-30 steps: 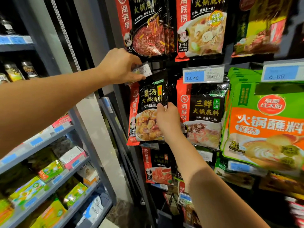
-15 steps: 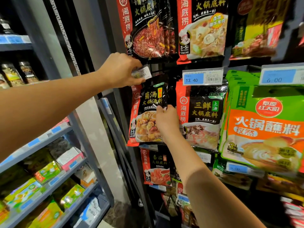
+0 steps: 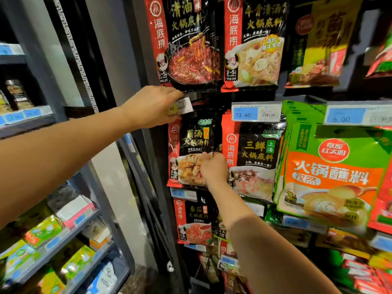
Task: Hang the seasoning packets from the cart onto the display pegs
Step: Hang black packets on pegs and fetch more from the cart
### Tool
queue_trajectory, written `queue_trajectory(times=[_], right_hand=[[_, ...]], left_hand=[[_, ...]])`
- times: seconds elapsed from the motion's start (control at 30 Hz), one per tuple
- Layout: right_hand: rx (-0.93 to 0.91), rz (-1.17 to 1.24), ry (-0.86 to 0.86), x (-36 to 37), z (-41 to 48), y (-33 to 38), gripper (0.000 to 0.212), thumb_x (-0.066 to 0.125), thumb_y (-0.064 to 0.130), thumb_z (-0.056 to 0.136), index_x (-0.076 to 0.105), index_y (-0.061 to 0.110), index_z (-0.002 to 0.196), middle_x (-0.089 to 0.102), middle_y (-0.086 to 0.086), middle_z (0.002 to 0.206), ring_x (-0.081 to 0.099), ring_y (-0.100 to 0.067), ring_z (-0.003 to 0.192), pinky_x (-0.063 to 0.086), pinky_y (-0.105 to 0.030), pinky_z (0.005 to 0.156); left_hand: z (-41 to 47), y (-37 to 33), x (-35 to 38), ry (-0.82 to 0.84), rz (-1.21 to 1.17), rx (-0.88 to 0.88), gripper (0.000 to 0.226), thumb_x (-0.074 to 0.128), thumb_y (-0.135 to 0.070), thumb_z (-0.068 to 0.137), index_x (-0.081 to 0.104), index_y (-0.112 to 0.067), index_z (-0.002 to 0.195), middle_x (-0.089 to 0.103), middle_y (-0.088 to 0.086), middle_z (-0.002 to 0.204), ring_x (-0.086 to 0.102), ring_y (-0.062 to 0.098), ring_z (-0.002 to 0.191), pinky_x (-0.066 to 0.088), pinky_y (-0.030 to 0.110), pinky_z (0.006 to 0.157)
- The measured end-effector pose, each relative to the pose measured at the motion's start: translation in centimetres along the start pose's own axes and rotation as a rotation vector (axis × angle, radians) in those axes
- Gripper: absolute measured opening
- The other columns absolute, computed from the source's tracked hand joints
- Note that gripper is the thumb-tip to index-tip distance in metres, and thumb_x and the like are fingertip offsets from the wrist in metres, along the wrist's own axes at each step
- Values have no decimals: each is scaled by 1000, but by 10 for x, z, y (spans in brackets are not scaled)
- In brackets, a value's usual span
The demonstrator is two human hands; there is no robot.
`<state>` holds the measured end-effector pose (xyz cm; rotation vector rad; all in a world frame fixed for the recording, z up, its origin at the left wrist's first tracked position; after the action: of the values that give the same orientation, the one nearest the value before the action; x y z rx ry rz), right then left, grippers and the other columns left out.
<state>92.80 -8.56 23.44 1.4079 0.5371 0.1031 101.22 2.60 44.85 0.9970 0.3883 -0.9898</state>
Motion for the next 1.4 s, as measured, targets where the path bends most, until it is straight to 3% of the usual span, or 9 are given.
queue_trajectory(times=[0.3,0.5,0.6,0.7,0.8,1.0,1.17,1.27,1.4], right_hand=[[-85,-120,14,-8,-17,6,43,49,29,107,44,7,143,61,-3,95,62,-25,86,49,-36,77],[-196,-119,106,-14,-33,9,46,49,19,106,38,19,151,48,0,146,57,-20,122,51,-39,102],[-189,-136,161,-30,-46,-8,37,49,17,106,49,22,143,56,2,137,60,-12,109,53,-33,94],[-306,-153,177,-60,-69,-22,25,50,1,103,62,10,123,60,5,91,60,2,74,46,-15,69],[-302,-196,160,-100,-85,-46,28,53,-5,95,63,16,80,55,3,67,57,-10,62,37,-20,62],[-116,-175,7,-209,-123,-123,16,64,13,98,73,25,93,73,10,83,67,-3,76,54,-31,73],[-31,-165,-103,-315,-172,-195,19,67,11,93,74,28,87,74,8,80,70,-7,79,57,-34,78],[48,-196,-143,-383,-213,-246,31,68,7,91,68,35,79,70,11,73,64,4,68,52,-23,70],[228,-213,-206,-462,-261,-321,9,66,18,84,70,25,81,69,7,74,63,1,68,51,-28,71]], left_hand=[[0,-11,6,-38,31,95,56,80,-27,83,58,1,127,69,17,105,68,37,91,59,44,67],[-6,-11,11,-84,-4,53,59,81,-19,82,57,7,130,69,23,109,68,41,96,61,49,66],[-19,-5,15,-163,-55,-107,60,76,-18,85,53,2,137,65,21,118,64,41,102,57,50,76],[-37,-22,20,-196,-110,-302,70,73,-20,82,48,-2,144,53,23,138,50,42,124,43,53,102],[-53,-82,24,-280,-225,-327,59,71,-20,82,55,-4,137,47,23,141,42,40,129,35,54,108],[-56,-262,48,-148,-548,-169,24,71,-20,86,67,-8,107,57,18,126,51,37,115,45,49,94],[-60,-422,63,133,-830,-142,29,61,-31,84,68,-15,108,63,10,115,64,36,96,56,40,75],[-81,-507,53,186,-922,-199,24,58,-33,92,64,-17,108,65,9,111,66,32,99,55,36,80],[-118,-621,85,522,-1182,-257,43,48,-46,97,68,-12,115,67,11,113,67,34,105,53,35,85]])
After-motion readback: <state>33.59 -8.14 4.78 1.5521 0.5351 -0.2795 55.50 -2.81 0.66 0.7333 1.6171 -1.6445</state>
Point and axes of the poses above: each hand's wrist, its own z-axis towards the middle knuckle, its own x-axis out of the palm, y = z × x, the point moved 9 cm from there along z, towards the middle knuckle
